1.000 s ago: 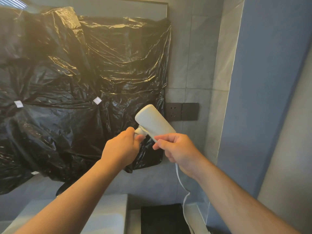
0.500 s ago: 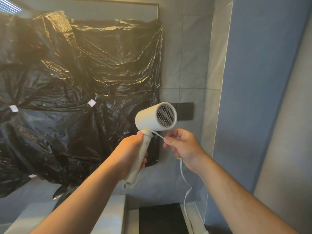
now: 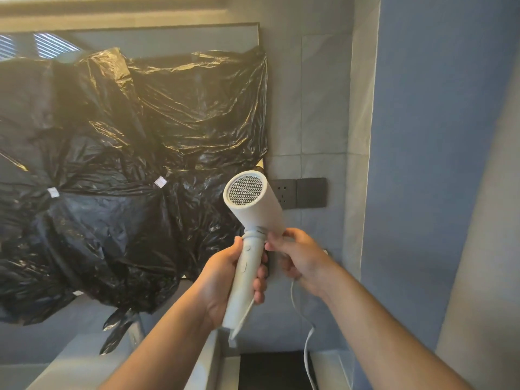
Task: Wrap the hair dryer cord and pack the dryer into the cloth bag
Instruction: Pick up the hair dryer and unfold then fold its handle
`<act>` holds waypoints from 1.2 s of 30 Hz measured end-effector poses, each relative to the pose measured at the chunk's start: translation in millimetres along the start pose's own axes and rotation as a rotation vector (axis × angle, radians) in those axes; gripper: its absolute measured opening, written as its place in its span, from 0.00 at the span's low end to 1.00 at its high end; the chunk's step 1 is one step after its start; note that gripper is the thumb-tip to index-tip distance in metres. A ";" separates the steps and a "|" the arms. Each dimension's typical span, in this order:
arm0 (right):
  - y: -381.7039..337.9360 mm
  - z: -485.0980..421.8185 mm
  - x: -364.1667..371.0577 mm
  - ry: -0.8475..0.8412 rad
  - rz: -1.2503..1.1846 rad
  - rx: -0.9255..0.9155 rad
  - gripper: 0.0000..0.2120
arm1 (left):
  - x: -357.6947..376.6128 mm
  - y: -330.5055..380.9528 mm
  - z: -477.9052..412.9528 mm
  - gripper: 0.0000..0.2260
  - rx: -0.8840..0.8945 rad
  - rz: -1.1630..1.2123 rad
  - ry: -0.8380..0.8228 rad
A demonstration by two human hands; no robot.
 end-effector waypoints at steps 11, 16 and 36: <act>21.9 -6.2 -15.3 -0.278 -0.302 -0.107 0.29 | 10.6 -29.8 -1.6 0.27 -0.135 0.282 -0.189; 25.0 4.4 -23.2 -0.295 -0.315 -0.096 0.17 | 17.9 -44.3 -8.7 0.34 -0.072 0.153 -0.076; 35.8 13.6 -36.1 -0.085 -0.003 -0.090 0.20 | 11.2 -60.2 -1.0 0.25 -0.110 0.232 0.107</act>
Point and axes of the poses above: each hand's wrist, its own z-axis away from the middle knuckle, its own x-axis out of the palm, y = z × x, the point moved 1 cm from there along -z, towards the middle knuckle, and after that the axes turned 2 degrees about x, right-handed, at the moved point
